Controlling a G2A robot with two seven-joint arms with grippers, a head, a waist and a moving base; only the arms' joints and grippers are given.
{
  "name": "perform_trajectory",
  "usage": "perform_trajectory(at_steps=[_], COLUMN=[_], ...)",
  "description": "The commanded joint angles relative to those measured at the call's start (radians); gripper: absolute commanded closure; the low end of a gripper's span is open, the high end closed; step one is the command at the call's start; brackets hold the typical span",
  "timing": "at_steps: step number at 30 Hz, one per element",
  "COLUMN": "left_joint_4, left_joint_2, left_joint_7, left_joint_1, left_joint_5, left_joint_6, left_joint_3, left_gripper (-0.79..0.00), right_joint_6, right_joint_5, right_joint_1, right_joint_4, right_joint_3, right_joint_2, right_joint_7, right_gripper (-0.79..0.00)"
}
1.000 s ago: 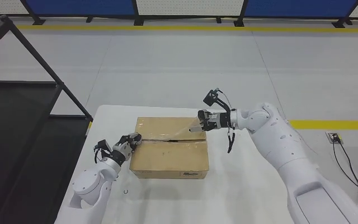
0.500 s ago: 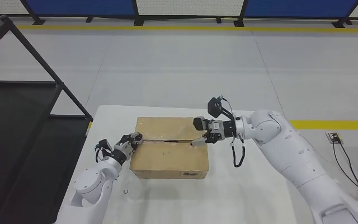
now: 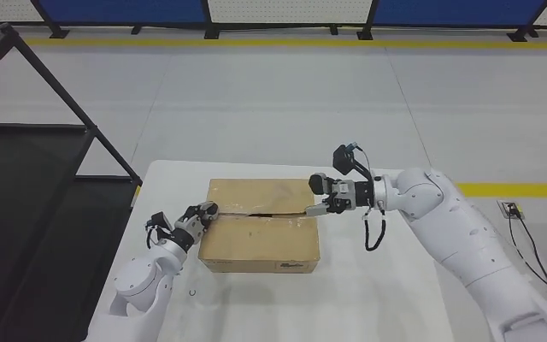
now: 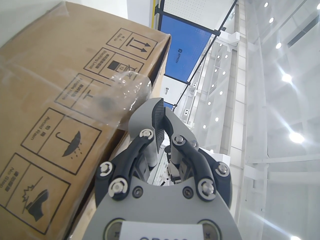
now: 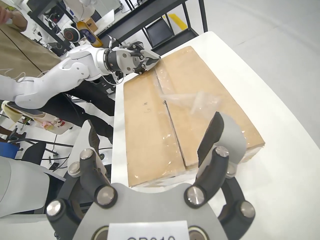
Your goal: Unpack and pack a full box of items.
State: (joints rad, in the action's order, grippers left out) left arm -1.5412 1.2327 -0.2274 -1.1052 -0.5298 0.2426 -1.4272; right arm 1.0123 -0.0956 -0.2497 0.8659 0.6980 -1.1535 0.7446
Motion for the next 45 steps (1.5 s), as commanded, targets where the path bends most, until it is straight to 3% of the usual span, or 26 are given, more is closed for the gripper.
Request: perform_trajectory(at_steps=[1, 11, 18, 22, 25, 29, 34, 45], left_joint_4=[-0.013, -0.074, -0.156, -0.191, -0.192, -0.145, -0.07, 0.096], left_joint_2=[0.0, 0.001, 0.0, -0.003, -0.007, -0.008, -0.001, 0.026], left_joint_7=[0.002, 0.009, -0.001, -0.031, -0.056, -0.082, -0.105, -0.084], left_joint_1=[-0.01, -0.052, -0.093, -0.096, -0.061, 0.04, 0.155, 0.355], left_joint_5=[-0.006, -0.023, -0.047, -0.078, -0.062, -0.022, -0.005, 0.063], left_joint_6=[-0.018, -0.088, -0.097, -0.042, 0.047, 0.183, 0.283, 0.404], left_joint_3=[-0.007, -0.033, -0.062, -0.079, -0.065, -0.012, 0.071, 0.245], left_gripper=[0.0, 0.0, 0.0, 0.0, 0.0, 0.0, 0.0, 0.0], right_joint_6=[0.0, 0.0, 0.0, 0.0, 0.0, 0.0, 0.0, 0.0], right_joint_5=[-0.023, -0.154, -0.252, -0.227, -0.204, -0.18, -0.185, -0.276], right_joint_1=[0.014, 0.007, -0.054, -0.108, -0.157, -0.228, -0.305, -0.398], right_joint_4=[-0.023, -0.064, -0.016, 0.077, 0.157, 0.256, 0.327, 0.378], right_joint_3=[-0.018, 0.008, 0.061, 0.09, 0.119, 0.153, 0.189, 0.192], right_joint_2=[-0.017, -0.029, 0.003, 0.04, 0.078, 0.132, 0.191, 0.281], right_joint_7=[-0.044, -0.301, -0.482, -0.521, -0.543, -0.554, -0.58, -0.776], right_gripper=[-0.785, -0.785, -0.785, -0.785, -0.785, -0.785, -0.785, -0.785])
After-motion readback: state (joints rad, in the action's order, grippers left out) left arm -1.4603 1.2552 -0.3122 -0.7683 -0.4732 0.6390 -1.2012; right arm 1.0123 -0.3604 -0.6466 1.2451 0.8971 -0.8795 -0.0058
